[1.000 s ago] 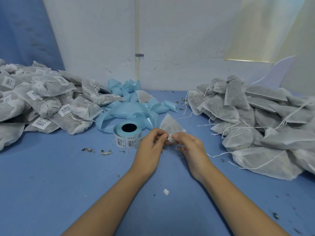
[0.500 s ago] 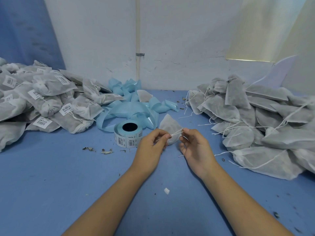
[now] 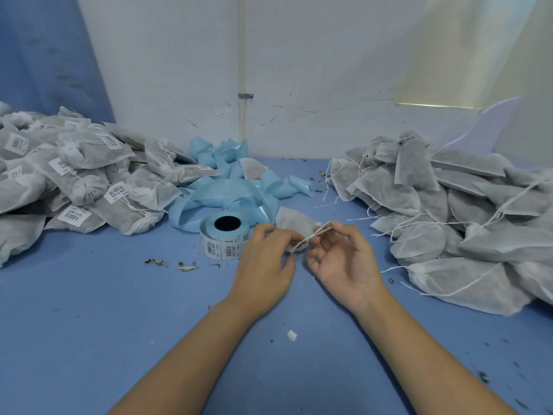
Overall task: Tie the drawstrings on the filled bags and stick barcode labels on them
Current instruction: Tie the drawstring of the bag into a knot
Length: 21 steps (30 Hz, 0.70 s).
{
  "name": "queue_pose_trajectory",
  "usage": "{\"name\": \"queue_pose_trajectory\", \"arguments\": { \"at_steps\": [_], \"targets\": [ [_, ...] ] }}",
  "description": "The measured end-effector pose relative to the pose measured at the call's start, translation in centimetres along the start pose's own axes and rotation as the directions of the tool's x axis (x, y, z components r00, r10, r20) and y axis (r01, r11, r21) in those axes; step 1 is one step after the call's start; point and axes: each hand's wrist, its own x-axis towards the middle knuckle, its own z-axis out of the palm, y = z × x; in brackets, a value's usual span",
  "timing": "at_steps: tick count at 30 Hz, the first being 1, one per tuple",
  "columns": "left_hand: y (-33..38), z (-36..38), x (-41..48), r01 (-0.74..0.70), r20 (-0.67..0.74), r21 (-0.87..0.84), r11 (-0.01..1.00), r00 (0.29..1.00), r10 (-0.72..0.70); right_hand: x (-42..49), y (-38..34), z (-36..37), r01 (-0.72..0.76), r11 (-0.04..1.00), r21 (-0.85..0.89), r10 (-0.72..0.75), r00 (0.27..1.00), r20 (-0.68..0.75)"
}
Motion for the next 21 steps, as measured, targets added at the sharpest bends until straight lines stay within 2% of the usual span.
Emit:
{"name": "queue_pose_trajectory", "arguments": {
  "at_steps": [2, 3, 7, 11, 14, 16, 19, 21],
  "targets": [
    [0.0, -0.3, 0.1, -0.153, 0.043, 0.094, 0.984, 0.988, 0.15, -0.2, -0.2, 0.1, -0.025, 1.0, 0.016, 0.023, 0.994, 0.104],
    [0.0, -0.5, 0.1, -0.183, 0.039, 0.108, 0.977, 0.983, 0.18, -0.3, -0.2, 0.2, -0.036, 0.999, 0.022, 0.033, 0.988, 0.15],
    [0.1, -0.7, 0.5, -0.136, -0.009, 0.1, 0.986, 0.99, 0.137, -0.7, -0.2, 0.8, -0.077, 0.997, 0.02, 0.069, 0.961, 0.269],
    [0.0, -0.7, 0.7, -0.099, -0.087, 0.043, 0.994, 0.991, 0.103, -0.9, -0.1, 0.8, -0.075, 0.997, -0.002, 0.072, 0.949, 0.308],
    [0.7, -0.9, 0.8, -0.013, -0.194, -0.126, 0.992, 0.981, -0.011, -0.9, -0.1, 0.8, -0.053, 0.999, 0.01, 0.049, 0.968, 0.248],
    [1.2, -1.3, 0.9, 0.032, -0.251, -0.236, 0.971, 0.964, -0.092, -0.8, 0.0, 1.0, 0.007, 0.999, -0.045, 0.001, 0.987, 0.161],
    [1.8, -2.0, 1.0, -0.004, -0.346, -0.32, 0.947, 0.931, -0.113, -0.5, 0.6, 1.3, 0.125, 0.948, -0.293, -0.136, 0.991, -0.017],
    [2.1, -2.1, 1.2, -0.026, -0.387, -0.387, 0.922, 0.912, -0.137, -0.3, 1.2, 1.5, 0.157, 0.911, -0.382, -0.203, 0.976, -0.081]
  ]
}}
